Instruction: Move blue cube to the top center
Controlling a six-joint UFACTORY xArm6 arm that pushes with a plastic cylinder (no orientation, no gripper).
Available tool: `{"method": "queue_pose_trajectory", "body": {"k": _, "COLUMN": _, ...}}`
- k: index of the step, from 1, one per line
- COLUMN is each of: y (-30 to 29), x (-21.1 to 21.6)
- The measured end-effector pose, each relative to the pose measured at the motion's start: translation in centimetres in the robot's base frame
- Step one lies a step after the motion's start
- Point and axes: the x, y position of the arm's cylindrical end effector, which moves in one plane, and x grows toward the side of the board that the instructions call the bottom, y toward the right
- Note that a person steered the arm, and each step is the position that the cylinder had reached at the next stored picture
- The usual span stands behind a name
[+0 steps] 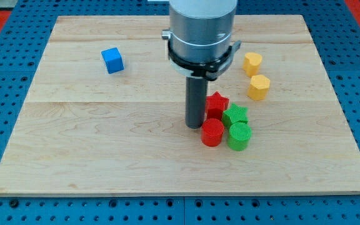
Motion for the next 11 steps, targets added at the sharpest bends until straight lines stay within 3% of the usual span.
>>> {"method": "queue_pose_trajectory", "body": {"k": 2, "y": -10.7, "x": -2.6}}
{"method": "queue_pose_trajectory", "body": {"k": 5, "y": -13.6, "x": -15.9}}
{"method": "queue_pose_trajectory", "body": {"k": 6, "y": -16.6, "x": -18.4}}
{"method": "queue_pose_trajectory", "body": {"k": 8, "y": -22.7, "x": -14.5}}
{"method": "queue_pose_trajectory", "body": {"k": 10, "y": -26.7, "x": -17.9}}
{"method": "queue_pose_trajectory", "body": {"k": 11, "y": -22.2, "x": -19.9}}
